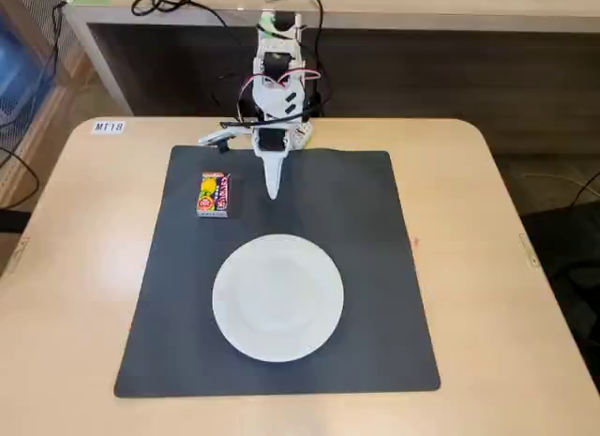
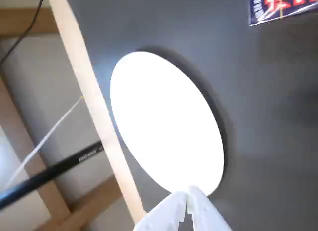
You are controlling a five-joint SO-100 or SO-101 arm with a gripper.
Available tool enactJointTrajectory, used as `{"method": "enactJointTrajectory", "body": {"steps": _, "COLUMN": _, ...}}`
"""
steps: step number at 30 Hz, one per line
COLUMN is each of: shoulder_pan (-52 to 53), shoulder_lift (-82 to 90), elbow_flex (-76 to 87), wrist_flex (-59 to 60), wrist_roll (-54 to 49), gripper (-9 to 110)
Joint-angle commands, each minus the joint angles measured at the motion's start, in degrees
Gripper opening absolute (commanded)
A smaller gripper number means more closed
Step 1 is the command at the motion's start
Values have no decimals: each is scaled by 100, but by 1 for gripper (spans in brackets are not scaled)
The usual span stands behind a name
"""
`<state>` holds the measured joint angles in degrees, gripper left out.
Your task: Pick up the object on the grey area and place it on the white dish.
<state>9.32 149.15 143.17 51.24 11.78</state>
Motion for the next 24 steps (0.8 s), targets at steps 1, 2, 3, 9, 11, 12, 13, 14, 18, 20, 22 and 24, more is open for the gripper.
{"method": "enactJointTrajectory", "body": {"steps": 1, "shoulder_pan": 466, "shoulder_lift": -501, "elbow_flex": -729, "wrist_flex": 308, "wrist_roll": 721, "gripper": 0}}
{"method": "enactJointTrajectory", "body": {"steps": 2, "shoulder_pan": 642, "shoulder_lift": -598, "elbow_flex": -861, "wrist_flex": 519, "wrist_roll": 958, "gripper": 0}}
{"method": "enactJointTrajectory", "body": {"steps": 3, "shoulder_pan": 826, "shoulder_lift": -606, "elbow_flex": -967, "wrist_flex": 694, "wrist_roll": 1090, "gripper": 0}}
{"method": "enactJointTrajectory", "body": {"steps": 9, "shoulder_pan": 2004, "shoulder_lift": -501, "elbow_flex": -1222, "wrist_flex": 1573, "wrist_roll": 2276, "gripper": 0}}
{"method": "enactJointTrajectory", "body": {"steps": 11, "shoulder_pan": 2364, "shoulder_lift": -659, "elbow_flex": -1397, "wrist_flex": 2065, "wrist_roll": 2531, "gripper": 0}}
{"method": "enactJointTrajectory", "body": {"steps": 12, "shoulder_pan": 2505, "shoulder_lift": -765, "elbow_flex": -1485, "wrist_flex": 2259, "wrist_roll": 2628, "gripper": 0}}
{"method": "enactJointTrajectory", "body": {"steps": 13, "shoulder_pan": 2602, "shoulder_lift": -879, "elbow_flex": -1564, "wrist_flex": 2391, "wrist_roll": 2716, "gripper": 0}}
{"method": "enactJointTrajectory", "body": {"steps": 14, "shoulder_pan": 2672, "shoulder_lift": -1011, "elbow_flex": -1652, "wrist_flex": 2479, "wrist_roll": 2786, "gripper": 0}}
{"method": "enactJointTrajectory", "body": {"steps": 18, "shoulder_pan": 2830, "shoulder_lift": -1608, "elbow_flex": -2013, "wrist_flex": 2795, "wrist_roll": 3199, "gripper": 0}}
{"method": "enactJointTrajectory", "body": {"steps": 20, "shoulder_pan": 2883, "shoulder_lift": -1863, "elbow_flex": -2153, "wrist_flex": 2883, "wrist_roll": 3401, "gripper": 0}}
{"method": "enactJointTrajectory", "body": {"steps": 22, "shoulder_pan": 2892, "shoulder_lift": -2171, "elbow_flex": -2347, "wrist_flex": 2927, "wrist_roll": 3463, "gripper": 0}}
{"method": "enactJointTrajectory", "body": {"steps": 24, "shoulder_pan": 2830, "shoulder_lift": -2540, "elbow_flex": -2619, "wrist_flex": 3059, "wrist_roll": 3463, "gripper": 11}}
